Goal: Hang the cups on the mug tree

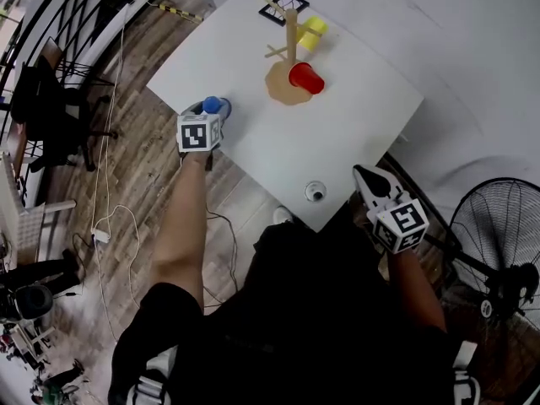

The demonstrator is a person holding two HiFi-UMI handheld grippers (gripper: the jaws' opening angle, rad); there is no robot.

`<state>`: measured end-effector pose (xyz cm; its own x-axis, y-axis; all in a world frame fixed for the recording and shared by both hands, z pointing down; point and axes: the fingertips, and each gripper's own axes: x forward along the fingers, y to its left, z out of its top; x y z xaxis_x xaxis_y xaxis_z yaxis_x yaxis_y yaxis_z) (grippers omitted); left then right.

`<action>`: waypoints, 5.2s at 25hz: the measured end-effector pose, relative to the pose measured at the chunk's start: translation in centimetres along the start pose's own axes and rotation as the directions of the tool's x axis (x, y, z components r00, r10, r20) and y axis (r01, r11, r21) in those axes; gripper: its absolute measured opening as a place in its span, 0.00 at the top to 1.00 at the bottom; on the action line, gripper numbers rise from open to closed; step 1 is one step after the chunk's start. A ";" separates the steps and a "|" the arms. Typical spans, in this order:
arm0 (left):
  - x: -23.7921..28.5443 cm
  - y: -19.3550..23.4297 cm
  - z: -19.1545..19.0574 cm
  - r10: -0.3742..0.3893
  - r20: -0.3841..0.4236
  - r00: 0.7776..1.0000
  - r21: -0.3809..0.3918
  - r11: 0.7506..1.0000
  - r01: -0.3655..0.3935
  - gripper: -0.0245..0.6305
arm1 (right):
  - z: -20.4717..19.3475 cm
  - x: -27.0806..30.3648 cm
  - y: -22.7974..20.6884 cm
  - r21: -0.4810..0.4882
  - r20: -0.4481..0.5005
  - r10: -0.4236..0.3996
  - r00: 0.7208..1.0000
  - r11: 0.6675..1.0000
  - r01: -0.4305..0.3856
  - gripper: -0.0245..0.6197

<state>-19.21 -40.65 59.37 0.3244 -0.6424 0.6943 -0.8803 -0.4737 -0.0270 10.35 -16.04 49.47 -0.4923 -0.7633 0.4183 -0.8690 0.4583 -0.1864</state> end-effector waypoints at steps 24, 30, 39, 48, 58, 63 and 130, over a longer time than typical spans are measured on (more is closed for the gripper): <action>-12.2 -8.7 12.7 -0.102 0.414 0.904 -0.019 0.993 0.121 0.57 | 2.7 -1.4 1.7 -0.080 0.065 0.089 0.994 0.993 -0.083 0.95; -12.5 -9.7 15.2 -0.120 0.466 0.877 -0.029 0.988 0.151 0.57 | 2.8 -1.9 1.4 -0.084 0.075 0.086 0.993 0.993 -0.080 0.95; -11.2 -11.1 17.9 -0.107 0.522 0.846 -0.078 0.982 0.172 0.57 | 2.6 -2.8 0.5 -0.064 0.090 0.058 0.994 0.997 -0.052 0.95; -8.2 -12.6 18.6 -0.123 0.485 0.866 -0.058 0.983 0.172 0.57 | 1.6 -4.0 -1.6 -0.016 0.089 0.003 0.996 1.000 -0.002 0.95; -5.5 -13.3 17.5 -0.136 0.432 0.891 -0.089 0.977 0.192 0.57 | 1.0 -4.6 -2.5 0.008 0.083 -0.018 0.996 1.000 0.017 0.95; -4.4 -13.6 16.5 -0.152 0.380 0.912 -0.112 0.972 0.209 0.56 | 1.0 -4.6 -2.5 0.009 0.085 -0.008 0.996 1.000 0.007 0.95; -21.5 -19.7 -0.9 -0.346 0.260 0.902 0.217 0.931 0.295 0.94 | 2.7 -3.1 6.4 -0.018 0.136 -0.001 0.991 1.000 0.003 0.95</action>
<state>-9.12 -16.94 45.65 0.6870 -0.5719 0.4483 -0.6486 -0.7608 0.0233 6.15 -11.94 44.61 -0.4935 -0.8187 0.2934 -0.8697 0.4637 -0.1692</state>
